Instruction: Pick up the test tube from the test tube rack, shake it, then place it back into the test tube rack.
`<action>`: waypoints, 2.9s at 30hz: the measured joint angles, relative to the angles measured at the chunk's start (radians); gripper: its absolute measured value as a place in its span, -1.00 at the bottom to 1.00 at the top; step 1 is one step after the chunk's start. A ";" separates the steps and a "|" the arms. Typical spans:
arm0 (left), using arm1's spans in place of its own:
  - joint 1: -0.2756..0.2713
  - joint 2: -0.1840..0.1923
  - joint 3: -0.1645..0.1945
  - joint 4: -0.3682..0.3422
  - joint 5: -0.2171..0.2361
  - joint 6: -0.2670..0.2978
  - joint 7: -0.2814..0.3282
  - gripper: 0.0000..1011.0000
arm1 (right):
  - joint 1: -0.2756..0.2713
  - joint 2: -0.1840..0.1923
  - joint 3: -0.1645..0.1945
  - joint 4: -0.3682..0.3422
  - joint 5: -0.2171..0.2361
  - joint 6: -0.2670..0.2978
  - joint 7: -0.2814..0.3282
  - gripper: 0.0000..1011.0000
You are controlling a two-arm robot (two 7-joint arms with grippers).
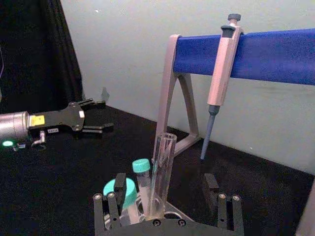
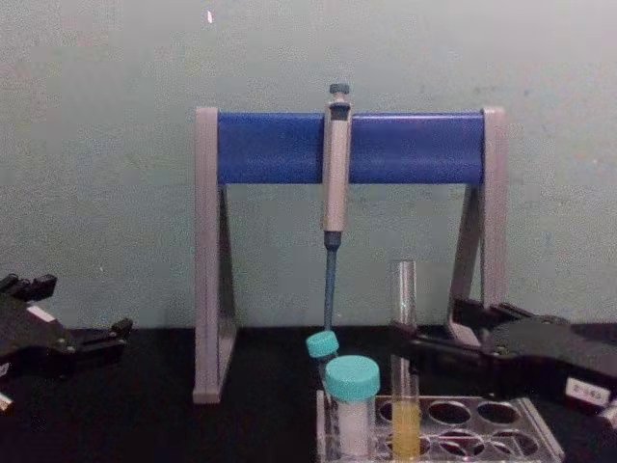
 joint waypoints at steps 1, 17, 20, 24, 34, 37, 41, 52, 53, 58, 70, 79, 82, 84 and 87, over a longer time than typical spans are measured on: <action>0.000 0.000 0.000 0.000 0.000 0.000 0.000 0.98 | 0.005 -0.004 0.000 0.006 0.000 0.002 0.004 0.98; 0.000 0.000 0.000 0.000 0.000 0.000 0.000 0.98 | 0.079 -0.064 -0.012 0.098 0.013 0.036 0.056 0.98; 0.000 0.000 0.000 0.000 0.000 0.000 0.000 0.98 | 0.082 -0.069 -0.012 0.106 0.017 0.039 0.058 0.98; 0.000 0.000 0.000 0.000 0.000 0.000 0.000 0.98 | 0.085 -0.072 -0.012 0.116 0.022 0.042 0.061 0.98; 0.000 0.000 0.000 0.000 0.000 0.000 0.000 0.98 | 0.088 -0.073 -0.014 0.125 0.029 0.044 0.066 0.98; 0.000 0.000 0.000 0.000 0.000 0.000 0.000 0.98 | 0.088 -0.073 -0.013 0.125 0.029 0.044 0.066 0.98; 0.000 0.000 0.000 0.000 0.000 0.000 0.000 0.98 | 0.088 -0.073 -0.013 0.125 0.029 0.044 0.066 0.98; 0.000 0.000 0.000 0.000 0.000 0.000 0.000 0.98 | 0.087 -0.073 -0.013 0.125 0.028 0.044 0.066 0.85; 0.000 0.000 0.000 0.000 0.000 0.000 0.000 0.98 | 0.087 -0.073 -0.013 0.125 0.028 0.044 0.066 0.80; 0.000 0.000 0.000 0.000 0.000 0.000 0.000 0.98 | 0.087 -0.073 -0.012 0.124 0.028 0.044 0.066 0.57; 0.000 0.000 0.000 0.000 0.000 0.000 0.000 0.98 | 0.087 -0.073 -0.012 0.124 0.028 0.044 0.065 -0.22; 0.000 0.000 0.000 0.000 0.000 0.000 0.000 0.98 | 0.087 -0.073 -0.012 0.123 0.028 0.044 0.065 -0.54; 0.000 0.000 0.000 0.000 0.000 0.000 0.000 0.98 | 0.087 -0.073 -0.012 0.123 0.028 0.044 0.065 -0.54; 0.000 0.000 0.000 0.000 0.000 0.000 0.000 0.98 | 0.087 -0.073 -0.012 0.123 0.028 0.044 0.065 -0.54; 0.000 0.000 0.000 0.000 0.000 0.000 0.000 0.98 | 0.087 -0.073 -0.012 0.123 0.028 0.043 0.065 -0.54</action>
